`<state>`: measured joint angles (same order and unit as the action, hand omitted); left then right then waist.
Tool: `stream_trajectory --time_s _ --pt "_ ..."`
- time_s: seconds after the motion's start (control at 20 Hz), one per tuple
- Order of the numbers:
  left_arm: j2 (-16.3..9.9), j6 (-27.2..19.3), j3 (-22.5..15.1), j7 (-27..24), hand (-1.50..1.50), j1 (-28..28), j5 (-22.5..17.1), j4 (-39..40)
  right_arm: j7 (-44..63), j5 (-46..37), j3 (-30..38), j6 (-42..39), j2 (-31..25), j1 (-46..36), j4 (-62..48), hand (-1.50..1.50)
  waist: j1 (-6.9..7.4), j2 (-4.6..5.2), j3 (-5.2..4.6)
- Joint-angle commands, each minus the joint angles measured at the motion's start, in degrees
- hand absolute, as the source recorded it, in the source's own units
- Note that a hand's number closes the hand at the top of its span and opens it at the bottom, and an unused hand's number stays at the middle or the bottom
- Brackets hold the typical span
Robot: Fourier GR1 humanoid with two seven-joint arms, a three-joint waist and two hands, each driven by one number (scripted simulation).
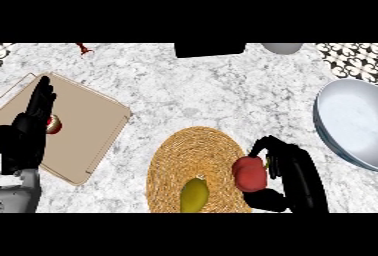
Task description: Pick the bell pepper from the placemat and place it in the bowl
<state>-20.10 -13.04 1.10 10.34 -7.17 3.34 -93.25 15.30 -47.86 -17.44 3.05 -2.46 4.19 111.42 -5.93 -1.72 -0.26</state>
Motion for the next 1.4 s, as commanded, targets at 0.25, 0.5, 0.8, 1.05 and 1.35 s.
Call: stream_trajectory --time_s 0.25,0.5,0.8,1.05,1.35 --pt "0.9 1.9 -1.3 -0.1 0.0 -3.8 0.9 0.0 12.6 6.7 14.0 -5.7 -4.1 7.9 25.4 1.5 5.14 1.61 0.27" --pt "2.2 2.2 -2.1 -0.2 0.0 -1.0 1.7 -2.2 1.9 19.1 31.2 -2.0 -7.6 2.1 12.2 1.5 5.8 1.71 0.34" --pt "2.6 3.7 -1.0 -1.9 0.0 -2.2 0.7 -1.4 -5.4 18.0 40.6 0.0 -16.2 -7.3 -5.1 1.5 6.39 1.85 0.31" --pt "4.0 2.5 -2.6 0.2 0.0 -6.1 3.0 1.2 -13.2 12.7 45.1 3.5 -24.1 -10.7 -19.5 1.5 6.7 2.17 0.34" --pt "5.1 2.4 -2.2 -3.4 0.0 -3.9 3.7 2.7 -26.3 11.3 47.8 12.1 -27.9 -18.2 -44.3 1.5 7.0 2.19 0.38"
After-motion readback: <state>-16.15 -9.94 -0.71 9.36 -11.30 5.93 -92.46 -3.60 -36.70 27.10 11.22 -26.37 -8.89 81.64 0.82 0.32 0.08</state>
